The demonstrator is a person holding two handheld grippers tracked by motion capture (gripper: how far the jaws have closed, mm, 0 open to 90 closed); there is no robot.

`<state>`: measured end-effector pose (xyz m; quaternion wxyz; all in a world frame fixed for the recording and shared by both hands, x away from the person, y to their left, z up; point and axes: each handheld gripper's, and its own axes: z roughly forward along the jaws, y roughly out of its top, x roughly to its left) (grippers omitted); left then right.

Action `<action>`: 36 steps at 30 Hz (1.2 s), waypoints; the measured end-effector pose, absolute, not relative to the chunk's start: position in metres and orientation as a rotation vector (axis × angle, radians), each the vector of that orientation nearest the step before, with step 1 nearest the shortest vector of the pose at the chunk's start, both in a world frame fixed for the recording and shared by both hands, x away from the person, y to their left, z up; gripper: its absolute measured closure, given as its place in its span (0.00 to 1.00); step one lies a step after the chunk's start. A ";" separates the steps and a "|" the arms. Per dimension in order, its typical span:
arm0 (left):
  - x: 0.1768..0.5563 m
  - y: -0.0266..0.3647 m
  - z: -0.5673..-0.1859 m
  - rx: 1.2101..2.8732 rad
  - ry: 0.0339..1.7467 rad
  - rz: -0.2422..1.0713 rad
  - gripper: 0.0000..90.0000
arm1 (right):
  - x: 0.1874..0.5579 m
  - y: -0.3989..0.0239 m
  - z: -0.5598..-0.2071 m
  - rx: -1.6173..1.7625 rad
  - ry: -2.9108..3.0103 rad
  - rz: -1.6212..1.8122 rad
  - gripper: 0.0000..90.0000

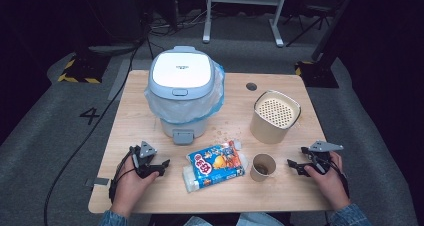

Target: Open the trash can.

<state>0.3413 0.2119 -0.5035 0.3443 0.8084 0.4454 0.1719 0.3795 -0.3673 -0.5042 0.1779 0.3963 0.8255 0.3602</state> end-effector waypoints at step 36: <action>0.344 0.231 -0.406 1.878 0.959 0.363 0.53 | 0.384 -0.369 -0.504 1.067 2.376 1.038 0.17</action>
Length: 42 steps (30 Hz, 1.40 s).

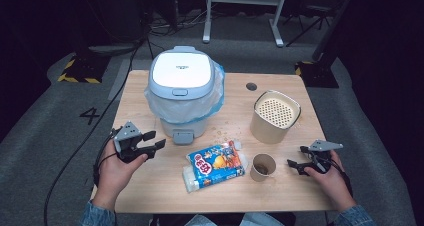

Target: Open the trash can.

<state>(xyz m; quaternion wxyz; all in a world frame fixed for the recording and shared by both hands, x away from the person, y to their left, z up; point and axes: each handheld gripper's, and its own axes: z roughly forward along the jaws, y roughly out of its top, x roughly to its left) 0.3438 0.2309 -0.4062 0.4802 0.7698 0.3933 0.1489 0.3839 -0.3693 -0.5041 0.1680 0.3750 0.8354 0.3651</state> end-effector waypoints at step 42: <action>0.408 0.205 -0.276 1.792 0.643 0.308 0.80 | 0.380 -0.369 -0.504 1.048 2.375 1.061 0.25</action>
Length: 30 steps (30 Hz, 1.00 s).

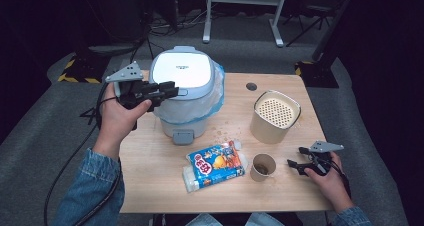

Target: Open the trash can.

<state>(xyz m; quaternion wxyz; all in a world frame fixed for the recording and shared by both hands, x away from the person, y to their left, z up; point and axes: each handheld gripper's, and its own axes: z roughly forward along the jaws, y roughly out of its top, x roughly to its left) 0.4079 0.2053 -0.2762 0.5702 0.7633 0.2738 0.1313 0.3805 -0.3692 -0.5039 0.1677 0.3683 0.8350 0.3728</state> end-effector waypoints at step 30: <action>0.415 0.182 -0.281 1.972 0.772 0.431 1.00 | 0.381 -0.369 -0.504 1.048 2.375 1.061 0.25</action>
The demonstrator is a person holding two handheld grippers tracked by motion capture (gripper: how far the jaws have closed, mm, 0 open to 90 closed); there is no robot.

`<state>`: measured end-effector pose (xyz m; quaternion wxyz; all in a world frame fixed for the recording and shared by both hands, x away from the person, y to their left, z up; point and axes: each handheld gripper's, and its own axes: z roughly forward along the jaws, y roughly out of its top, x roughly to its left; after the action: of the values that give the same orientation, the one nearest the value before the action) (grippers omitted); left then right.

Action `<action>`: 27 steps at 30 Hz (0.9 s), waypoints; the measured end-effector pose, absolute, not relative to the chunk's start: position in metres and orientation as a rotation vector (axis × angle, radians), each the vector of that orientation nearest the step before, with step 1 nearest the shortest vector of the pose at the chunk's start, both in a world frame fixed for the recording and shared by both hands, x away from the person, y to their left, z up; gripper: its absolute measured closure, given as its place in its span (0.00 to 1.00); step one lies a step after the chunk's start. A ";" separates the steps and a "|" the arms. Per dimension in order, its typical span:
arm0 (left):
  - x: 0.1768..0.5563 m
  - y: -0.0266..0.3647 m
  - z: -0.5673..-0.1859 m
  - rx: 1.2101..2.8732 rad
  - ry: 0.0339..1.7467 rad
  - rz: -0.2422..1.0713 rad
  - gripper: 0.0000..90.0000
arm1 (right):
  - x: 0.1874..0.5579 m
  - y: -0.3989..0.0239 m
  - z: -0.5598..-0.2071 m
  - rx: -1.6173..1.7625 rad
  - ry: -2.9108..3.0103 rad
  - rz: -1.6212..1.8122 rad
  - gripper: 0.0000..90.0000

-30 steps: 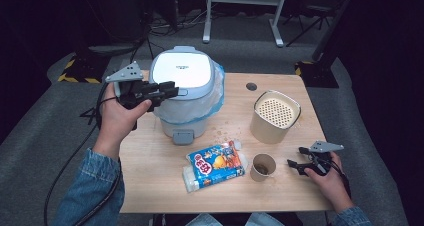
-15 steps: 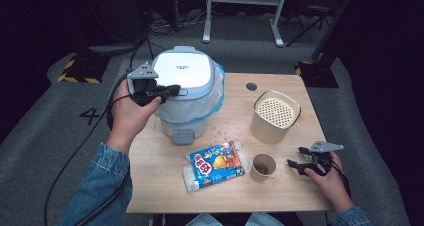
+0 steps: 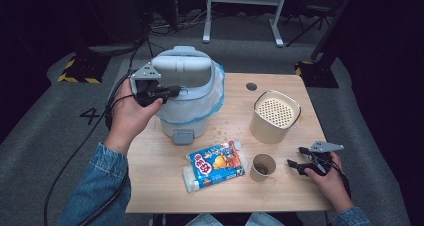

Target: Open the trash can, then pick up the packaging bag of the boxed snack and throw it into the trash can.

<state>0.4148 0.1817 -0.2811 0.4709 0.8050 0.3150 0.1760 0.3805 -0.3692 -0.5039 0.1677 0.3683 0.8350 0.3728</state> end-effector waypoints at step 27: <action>0.368 0.125 -0.298 2.017 0.562 0.324 0.43 | 0.380 -0.369 -0.504 1.048 2.375 1.060 0.25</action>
<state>0.3685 0.1251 -0.2976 0.4896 0.8301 0.2312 0.1334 0.3804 -0.3692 -0.5038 0.1680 0.3686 0.8349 0.3727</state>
